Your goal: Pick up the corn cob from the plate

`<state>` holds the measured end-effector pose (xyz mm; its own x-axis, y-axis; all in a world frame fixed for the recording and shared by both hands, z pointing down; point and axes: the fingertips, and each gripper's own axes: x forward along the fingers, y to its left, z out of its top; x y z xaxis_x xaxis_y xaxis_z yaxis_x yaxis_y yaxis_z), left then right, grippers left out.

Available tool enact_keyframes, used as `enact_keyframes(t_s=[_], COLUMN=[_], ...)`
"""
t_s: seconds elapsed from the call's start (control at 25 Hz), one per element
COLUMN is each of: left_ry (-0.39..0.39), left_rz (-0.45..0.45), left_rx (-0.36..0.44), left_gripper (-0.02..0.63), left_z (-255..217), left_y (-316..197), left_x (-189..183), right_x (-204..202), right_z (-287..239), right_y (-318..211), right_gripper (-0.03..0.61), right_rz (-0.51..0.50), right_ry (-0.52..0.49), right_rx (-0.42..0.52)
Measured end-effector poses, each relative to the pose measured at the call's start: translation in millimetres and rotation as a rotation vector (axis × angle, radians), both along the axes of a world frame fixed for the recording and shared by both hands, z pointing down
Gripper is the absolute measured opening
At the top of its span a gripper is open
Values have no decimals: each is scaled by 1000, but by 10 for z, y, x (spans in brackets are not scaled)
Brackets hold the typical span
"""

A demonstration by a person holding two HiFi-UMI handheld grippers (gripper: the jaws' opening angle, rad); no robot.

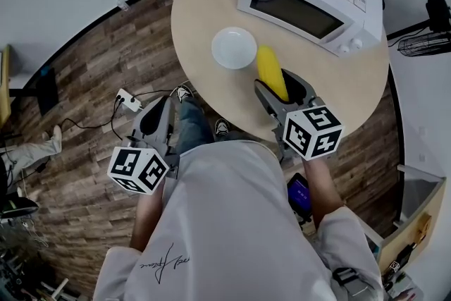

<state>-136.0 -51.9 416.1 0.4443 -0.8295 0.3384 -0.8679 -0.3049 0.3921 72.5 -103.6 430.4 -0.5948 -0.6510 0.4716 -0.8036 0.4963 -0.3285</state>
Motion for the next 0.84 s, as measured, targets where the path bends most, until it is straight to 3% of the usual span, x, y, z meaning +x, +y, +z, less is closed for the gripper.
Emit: enact_keyframes(t_s=[0.84], left_ry=[0], left_rz=[-5], left_rx=[-17], left_gripper=[-6], left_z=[51], left_y=[-65], left_x=[48], right_x=[25], right_z=[107], right_y=[-88], right_gripper=[272], right_rz=[-22], right_ry=[8], right_rx=[-24])
